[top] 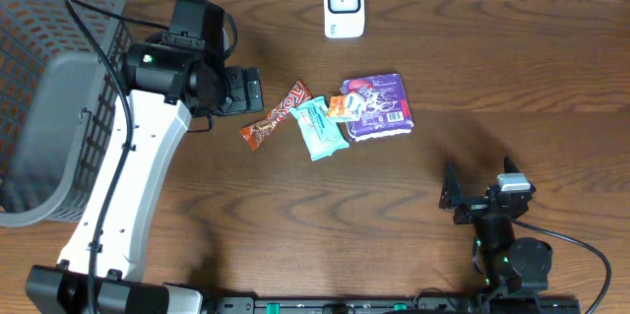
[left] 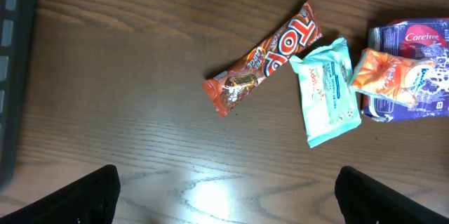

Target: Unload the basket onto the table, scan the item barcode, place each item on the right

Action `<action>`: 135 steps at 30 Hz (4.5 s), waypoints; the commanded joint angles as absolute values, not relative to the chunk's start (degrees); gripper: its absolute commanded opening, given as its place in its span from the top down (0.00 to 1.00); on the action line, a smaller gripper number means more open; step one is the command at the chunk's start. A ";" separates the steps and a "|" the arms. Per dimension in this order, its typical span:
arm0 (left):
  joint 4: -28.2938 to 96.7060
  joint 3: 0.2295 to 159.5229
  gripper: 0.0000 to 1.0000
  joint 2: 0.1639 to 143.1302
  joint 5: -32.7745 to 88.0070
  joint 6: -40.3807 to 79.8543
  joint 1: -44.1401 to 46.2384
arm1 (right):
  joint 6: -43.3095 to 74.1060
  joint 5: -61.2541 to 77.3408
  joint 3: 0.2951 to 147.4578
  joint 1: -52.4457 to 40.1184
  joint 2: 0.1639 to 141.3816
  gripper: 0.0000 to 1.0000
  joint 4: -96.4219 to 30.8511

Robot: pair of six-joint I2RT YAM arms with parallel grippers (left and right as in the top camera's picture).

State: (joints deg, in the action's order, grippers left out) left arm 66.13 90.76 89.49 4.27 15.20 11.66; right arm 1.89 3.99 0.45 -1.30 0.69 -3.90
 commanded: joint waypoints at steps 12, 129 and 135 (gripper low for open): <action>66.43 90.30 0.02 89.62 3.60 15.51 11.42 | 3.09 -1.67 0.32 -1.08 0.38 0.01 -3.18; 66.43 90.30 0.02 89.62 3.57 15.51 11.42 | 20.18 -38.00 100.01 -4.08 109.06 0.99 -63.70; 66.43 90.30 0.02 89.62 3.60 15.51 11.42 | 21.02 -39.88 97.36 -8.73 113.56 0.94 -62.61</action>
State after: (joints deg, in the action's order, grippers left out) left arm 66.19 90.63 89.49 4.12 15.22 11.66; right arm 18.33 -33.82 98.50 -6.42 110.39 -62.76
